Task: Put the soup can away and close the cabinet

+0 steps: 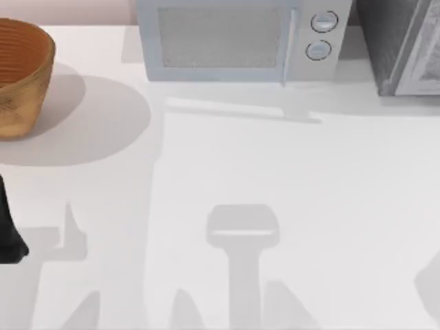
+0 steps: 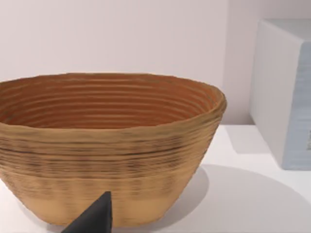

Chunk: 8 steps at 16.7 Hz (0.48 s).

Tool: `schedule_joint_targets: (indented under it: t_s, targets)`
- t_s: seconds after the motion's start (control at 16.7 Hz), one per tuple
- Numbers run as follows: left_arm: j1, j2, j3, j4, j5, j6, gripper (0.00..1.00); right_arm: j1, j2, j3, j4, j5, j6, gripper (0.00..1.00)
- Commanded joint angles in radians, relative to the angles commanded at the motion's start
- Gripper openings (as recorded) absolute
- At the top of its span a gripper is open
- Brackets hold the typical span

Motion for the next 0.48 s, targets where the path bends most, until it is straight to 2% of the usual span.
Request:
schedule_joint_targets:
  t_s: [0.24,0.48]
  targets:
    - [0.000,0.000,0.000,0.000,0.000,0.000,1.00,0.228,-0.012,-0.010,-0.007,0.229,0.009,1.00]
    - [0.000,0.000,0.000,0.000,0.000,0.000,1.00,0.529,-0.025,-0.020,-0.017,0.532,0.014,1.00]
